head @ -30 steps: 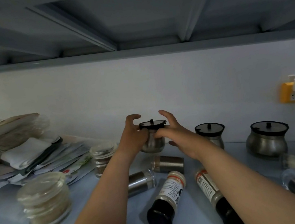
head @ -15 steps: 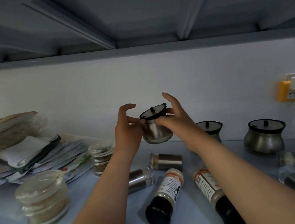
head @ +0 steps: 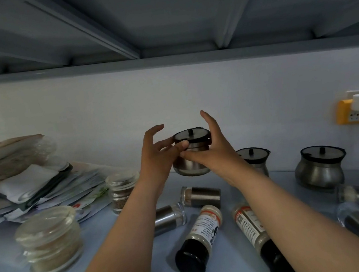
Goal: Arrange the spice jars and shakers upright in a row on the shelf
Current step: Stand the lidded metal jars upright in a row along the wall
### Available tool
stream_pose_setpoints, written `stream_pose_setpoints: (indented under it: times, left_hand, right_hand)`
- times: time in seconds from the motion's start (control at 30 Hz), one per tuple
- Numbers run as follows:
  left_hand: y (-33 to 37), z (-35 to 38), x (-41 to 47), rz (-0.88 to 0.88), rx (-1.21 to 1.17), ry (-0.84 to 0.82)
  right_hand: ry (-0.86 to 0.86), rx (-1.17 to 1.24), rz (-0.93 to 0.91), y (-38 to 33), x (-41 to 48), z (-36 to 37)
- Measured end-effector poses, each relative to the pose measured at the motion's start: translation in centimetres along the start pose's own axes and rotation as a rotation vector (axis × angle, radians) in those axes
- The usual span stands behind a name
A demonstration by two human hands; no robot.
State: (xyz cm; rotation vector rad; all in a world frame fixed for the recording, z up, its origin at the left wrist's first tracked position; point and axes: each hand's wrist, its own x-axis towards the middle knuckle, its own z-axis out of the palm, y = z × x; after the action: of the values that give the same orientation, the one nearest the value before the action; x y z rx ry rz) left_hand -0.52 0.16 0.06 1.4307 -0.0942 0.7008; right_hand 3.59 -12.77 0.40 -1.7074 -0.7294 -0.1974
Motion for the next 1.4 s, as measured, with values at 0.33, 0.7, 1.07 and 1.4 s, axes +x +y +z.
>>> stream_pose_setpoints:
  times: [0.33,0.7,1.07,1.4]
  left_hand:
    - [0.0,0.0,0.0,-0.044,-0.013,-0.096]
    - [0.2,-0.7,0.3,-0.106,0.095,-0.517]
    - [0.1,-0.8,0.0,-0.101,0.339,-0.493]
    - [-0.2,0.4,-0.4,0.059,0.474,-0.037]
  right_hand:
    - [0.053,0.116,-0.002,-0.1,-0.5,-0.9]
    - [0.09,0.296,-0.03,-0.7,-0.1,-2.1]
    - [0.004,0.314,-0.012,-0.7,-0.1,-2.6]
    - [0.014,0.024,0.157,-0.1,0.2,-1.3]
